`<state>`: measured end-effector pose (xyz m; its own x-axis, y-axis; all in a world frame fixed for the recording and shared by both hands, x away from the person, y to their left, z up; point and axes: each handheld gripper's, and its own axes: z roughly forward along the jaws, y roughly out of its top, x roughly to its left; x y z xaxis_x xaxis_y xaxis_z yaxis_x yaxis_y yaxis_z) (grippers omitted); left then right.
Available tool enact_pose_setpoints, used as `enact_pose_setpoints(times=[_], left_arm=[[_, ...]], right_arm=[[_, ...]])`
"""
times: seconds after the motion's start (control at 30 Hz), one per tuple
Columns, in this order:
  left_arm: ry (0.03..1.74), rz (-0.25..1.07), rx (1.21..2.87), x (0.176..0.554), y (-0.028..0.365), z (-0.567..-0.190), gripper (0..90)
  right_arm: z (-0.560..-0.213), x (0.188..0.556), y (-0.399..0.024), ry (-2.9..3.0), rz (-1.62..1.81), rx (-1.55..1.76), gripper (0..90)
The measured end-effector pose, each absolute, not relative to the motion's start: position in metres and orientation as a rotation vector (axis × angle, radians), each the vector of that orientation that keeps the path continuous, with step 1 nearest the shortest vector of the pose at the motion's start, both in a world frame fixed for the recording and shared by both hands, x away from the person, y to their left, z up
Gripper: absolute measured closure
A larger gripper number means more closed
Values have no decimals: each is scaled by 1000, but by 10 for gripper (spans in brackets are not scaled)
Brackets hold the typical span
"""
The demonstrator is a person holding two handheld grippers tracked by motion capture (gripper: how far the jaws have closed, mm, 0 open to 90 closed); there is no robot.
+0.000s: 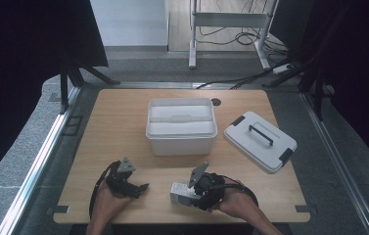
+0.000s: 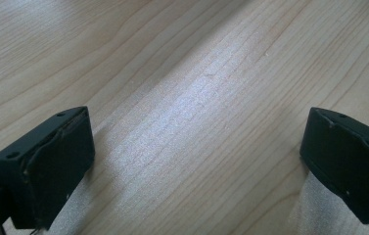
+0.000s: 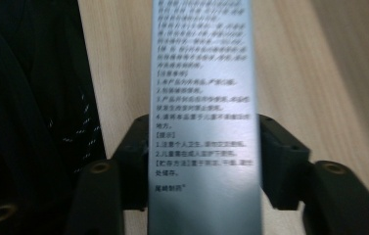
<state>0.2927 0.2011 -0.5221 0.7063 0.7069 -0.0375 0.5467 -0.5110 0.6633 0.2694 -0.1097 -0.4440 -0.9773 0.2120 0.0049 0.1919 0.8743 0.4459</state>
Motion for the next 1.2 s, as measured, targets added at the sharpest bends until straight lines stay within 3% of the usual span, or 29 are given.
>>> enact_pose_setpoints(times=[0.17, 0.63, 0.93, 1.2], left_arm=[[950, 312, 2247, 293, 201, -522, 0], [950, 311, 2247, 293, 201, -522, 0], [961, 290, 2227, 294, 202, -521, 0], [884, 247, 2289, 319, 201, -497, 16]], right_arm=[[-426, 271, -112, 3002, 729, 327, 357], [-386, 298, -133, 2982, 866, 444, 320], [-415, 327, -167, 2892, 853, 650, 299], [-445, 355, -188, 2747, 913, 839, 180]])
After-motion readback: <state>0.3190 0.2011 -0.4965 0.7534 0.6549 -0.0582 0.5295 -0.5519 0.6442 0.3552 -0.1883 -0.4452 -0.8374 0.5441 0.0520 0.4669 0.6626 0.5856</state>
